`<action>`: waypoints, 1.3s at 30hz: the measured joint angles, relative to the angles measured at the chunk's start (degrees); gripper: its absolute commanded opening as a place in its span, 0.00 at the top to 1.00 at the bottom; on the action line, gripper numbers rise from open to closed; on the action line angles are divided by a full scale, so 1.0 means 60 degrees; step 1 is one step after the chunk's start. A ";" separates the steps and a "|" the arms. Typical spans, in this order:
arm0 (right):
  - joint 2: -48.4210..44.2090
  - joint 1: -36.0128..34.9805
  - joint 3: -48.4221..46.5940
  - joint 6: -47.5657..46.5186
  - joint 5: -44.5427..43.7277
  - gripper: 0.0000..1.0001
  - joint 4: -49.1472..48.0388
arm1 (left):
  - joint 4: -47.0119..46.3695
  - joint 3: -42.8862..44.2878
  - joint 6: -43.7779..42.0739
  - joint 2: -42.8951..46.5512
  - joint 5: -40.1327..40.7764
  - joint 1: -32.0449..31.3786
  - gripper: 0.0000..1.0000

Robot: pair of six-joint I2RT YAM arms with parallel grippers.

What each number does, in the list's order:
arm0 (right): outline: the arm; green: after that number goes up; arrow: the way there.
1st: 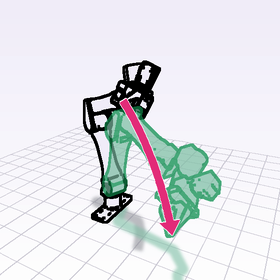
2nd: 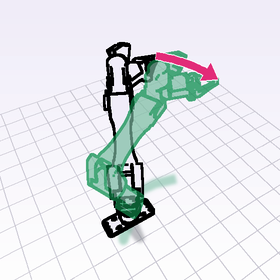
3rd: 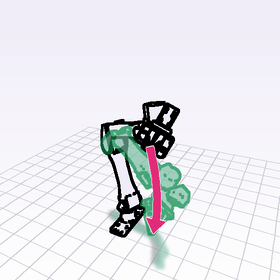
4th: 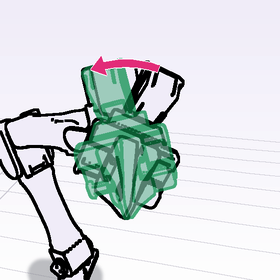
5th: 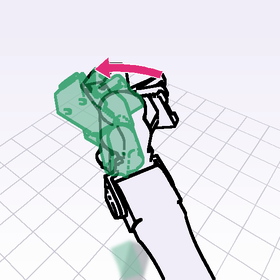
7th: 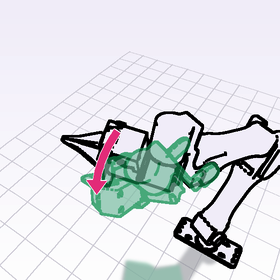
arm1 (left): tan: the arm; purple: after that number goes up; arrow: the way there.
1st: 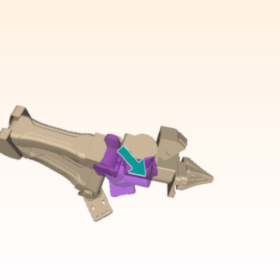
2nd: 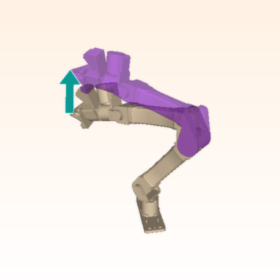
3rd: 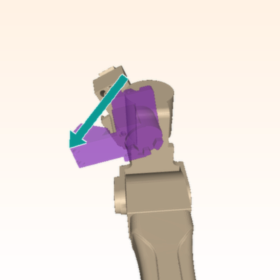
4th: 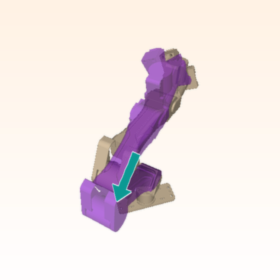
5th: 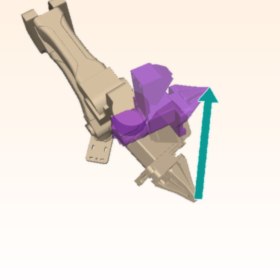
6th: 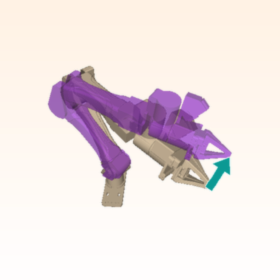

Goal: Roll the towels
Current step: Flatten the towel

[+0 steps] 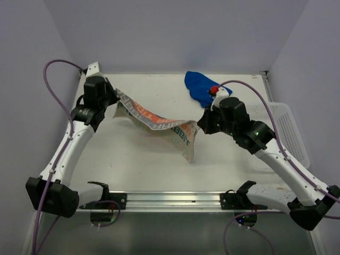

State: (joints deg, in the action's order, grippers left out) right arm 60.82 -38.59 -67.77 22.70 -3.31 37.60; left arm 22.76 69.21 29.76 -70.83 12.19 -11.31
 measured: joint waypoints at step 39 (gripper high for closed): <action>0.0750 0.0568 0.0539 -0.0051 -0.1869 1.00 0.0820 | 0.0823 -0.1694 0.0193 0.0219 -0.0503 0.0000 0.85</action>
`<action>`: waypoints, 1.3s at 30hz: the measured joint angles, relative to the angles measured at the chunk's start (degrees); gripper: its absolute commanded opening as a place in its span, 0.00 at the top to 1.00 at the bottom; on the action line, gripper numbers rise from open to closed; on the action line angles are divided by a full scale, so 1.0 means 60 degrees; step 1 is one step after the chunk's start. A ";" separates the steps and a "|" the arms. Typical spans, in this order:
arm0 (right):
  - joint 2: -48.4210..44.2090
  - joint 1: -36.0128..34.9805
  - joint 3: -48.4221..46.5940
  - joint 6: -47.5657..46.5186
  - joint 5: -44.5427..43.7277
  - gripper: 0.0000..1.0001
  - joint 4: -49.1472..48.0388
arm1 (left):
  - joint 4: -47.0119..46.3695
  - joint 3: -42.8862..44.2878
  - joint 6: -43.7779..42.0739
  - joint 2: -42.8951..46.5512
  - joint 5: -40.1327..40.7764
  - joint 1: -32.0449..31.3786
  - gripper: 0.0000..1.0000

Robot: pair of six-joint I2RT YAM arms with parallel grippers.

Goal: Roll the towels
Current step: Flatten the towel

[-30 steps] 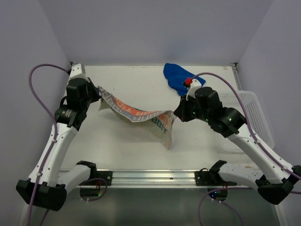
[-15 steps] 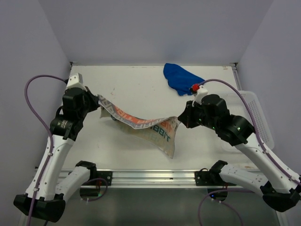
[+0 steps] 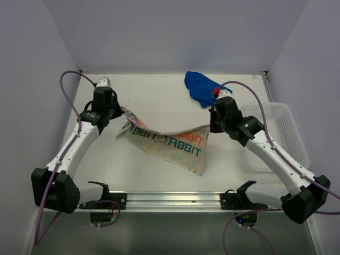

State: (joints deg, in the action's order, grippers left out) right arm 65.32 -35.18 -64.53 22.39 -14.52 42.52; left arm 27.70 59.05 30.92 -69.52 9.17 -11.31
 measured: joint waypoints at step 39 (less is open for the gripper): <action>0.4634 0.3304 -0.2528 -0.0357 0.1916 0.41 -0.1443 | -0.0958 -0.1231 -0.0401 -0.1687 -0.0623 0.0000 0.50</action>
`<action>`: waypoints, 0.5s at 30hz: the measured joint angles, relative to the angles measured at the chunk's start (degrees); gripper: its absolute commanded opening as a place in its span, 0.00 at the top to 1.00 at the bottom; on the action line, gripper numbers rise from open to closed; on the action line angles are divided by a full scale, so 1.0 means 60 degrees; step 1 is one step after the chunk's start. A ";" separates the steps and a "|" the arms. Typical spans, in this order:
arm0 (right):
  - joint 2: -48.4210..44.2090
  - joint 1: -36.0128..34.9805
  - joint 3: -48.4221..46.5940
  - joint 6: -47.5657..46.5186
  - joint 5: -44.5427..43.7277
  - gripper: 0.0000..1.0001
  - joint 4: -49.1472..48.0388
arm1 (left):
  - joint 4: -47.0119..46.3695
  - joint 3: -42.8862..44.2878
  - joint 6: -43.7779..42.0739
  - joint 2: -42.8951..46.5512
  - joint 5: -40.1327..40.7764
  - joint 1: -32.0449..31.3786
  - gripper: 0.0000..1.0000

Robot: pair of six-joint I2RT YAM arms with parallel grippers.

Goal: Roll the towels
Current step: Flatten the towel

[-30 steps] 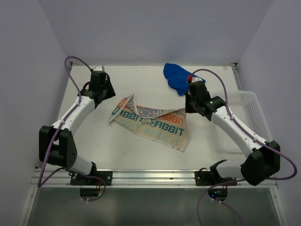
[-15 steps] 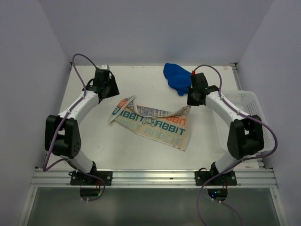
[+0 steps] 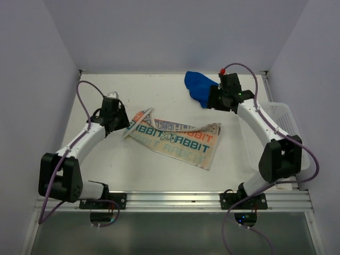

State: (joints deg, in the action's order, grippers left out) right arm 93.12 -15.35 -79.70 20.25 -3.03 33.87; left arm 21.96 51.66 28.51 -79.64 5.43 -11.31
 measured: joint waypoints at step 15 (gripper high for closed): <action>-0.2783 0.0000 0.2929 0.0637 0.1694 0.40 -0.0193 | -0.0004 -0.1406 0.0149 0.1024 0.0459 -0.0277 0.50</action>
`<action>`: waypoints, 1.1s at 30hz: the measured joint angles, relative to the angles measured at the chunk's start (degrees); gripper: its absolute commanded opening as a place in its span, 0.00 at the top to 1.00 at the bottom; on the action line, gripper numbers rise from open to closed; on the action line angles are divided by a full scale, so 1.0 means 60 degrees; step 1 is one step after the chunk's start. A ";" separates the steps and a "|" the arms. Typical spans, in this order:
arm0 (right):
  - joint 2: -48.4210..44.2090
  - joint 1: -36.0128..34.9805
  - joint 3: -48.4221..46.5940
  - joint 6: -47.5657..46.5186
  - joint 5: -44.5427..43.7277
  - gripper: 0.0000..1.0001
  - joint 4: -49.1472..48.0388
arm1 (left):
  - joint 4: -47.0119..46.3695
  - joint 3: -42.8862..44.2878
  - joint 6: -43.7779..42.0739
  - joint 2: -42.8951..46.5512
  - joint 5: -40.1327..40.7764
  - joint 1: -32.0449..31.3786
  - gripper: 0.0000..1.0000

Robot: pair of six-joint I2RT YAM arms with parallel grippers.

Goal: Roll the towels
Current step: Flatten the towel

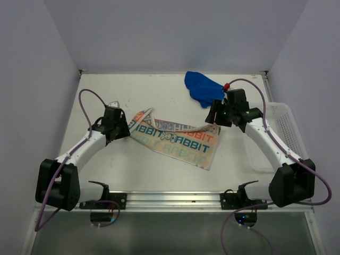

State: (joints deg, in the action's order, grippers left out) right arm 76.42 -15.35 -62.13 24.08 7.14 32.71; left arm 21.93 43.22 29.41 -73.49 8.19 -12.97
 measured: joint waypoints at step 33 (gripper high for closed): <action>-0.0142 0.0197 0.0812 0.0062 0.0499 0.40 -0.0565 | -0.0004 0.0200 -0.0259 -0.1953 0.1038 -0.0372 0.75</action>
State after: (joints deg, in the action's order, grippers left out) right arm 75.57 -14.17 -57.25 24.45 10.13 29.32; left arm 21.91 44.42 27.86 -85.21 14.41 -15.20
